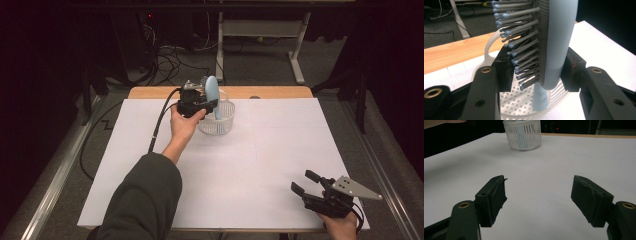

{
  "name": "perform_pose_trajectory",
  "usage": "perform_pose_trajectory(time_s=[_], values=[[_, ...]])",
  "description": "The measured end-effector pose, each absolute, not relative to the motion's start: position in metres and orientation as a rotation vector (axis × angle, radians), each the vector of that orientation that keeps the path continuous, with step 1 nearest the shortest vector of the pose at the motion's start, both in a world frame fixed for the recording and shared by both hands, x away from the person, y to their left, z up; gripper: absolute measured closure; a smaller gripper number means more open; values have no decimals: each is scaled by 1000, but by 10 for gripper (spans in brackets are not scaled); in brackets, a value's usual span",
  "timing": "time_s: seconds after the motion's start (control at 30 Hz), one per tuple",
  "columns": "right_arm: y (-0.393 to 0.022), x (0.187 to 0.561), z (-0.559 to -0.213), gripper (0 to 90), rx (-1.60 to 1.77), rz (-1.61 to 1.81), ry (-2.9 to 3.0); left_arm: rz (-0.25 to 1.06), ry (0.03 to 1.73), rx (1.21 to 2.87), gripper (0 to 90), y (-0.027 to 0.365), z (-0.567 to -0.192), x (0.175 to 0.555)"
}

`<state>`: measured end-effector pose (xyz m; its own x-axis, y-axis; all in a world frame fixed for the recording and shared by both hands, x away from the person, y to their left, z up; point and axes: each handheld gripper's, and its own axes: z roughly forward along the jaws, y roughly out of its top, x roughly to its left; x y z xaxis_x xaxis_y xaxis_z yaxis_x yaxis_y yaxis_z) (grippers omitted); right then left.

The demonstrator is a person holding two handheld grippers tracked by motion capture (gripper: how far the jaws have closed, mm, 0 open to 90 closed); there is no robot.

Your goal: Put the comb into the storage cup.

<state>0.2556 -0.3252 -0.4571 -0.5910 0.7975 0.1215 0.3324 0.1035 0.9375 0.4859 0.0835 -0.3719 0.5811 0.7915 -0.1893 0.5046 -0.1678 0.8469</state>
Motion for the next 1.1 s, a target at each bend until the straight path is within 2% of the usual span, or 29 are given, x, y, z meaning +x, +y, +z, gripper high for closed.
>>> perform_pose_trajectory(time_s=[1.1], values=[[-325, 256, -458, 286, 1109, 1496, 1975, 419, 1093, 1884, 385, 110, -367, 486]])
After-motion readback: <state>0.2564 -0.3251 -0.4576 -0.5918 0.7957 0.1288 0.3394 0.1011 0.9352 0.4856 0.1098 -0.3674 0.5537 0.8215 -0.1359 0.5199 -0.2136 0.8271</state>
